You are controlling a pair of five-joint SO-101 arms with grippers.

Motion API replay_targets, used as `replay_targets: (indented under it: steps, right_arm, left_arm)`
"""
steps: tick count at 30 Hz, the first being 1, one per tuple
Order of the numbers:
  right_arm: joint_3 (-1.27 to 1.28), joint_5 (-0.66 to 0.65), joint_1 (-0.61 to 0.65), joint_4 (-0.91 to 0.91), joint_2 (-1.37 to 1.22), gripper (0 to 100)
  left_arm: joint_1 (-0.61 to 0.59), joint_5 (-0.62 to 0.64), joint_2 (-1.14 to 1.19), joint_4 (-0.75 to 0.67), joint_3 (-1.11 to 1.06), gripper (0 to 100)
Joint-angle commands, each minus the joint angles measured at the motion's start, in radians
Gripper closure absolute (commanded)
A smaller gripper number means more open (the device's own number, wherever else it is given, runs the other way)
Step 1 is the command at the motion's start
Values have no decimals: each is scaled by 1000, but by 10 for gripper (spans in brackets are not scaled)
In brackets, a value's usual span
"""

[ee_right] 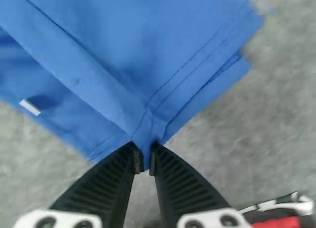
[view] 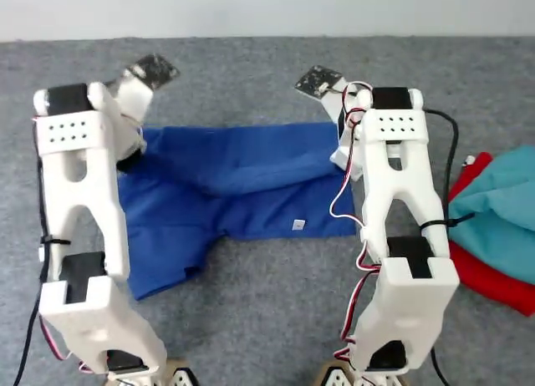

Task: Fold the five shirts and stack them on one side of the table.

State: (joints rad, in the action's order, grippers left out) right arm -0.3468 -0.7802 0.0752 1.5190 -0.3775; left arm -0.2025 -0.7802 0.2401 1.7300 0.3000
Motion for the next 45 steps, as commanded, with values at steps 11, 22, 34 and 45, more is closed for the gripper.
replay_targets:
  steps: [11,22,34,45]
  right_arm:
    - [31,14,-21,137,64,987]
    - [31,6,-102,150,108,987]
    - [34,14,-28,185,114,851]
    - [29,15,-25,257,252,753]
  left_arm:
    - [-12,-77,-288,23,-486,985]
    - [-144,-140,-299,25,-506,984]
    - [-207,-141,-336,25,-504,880]
    - [-310,-101,-704,17,-504,814]
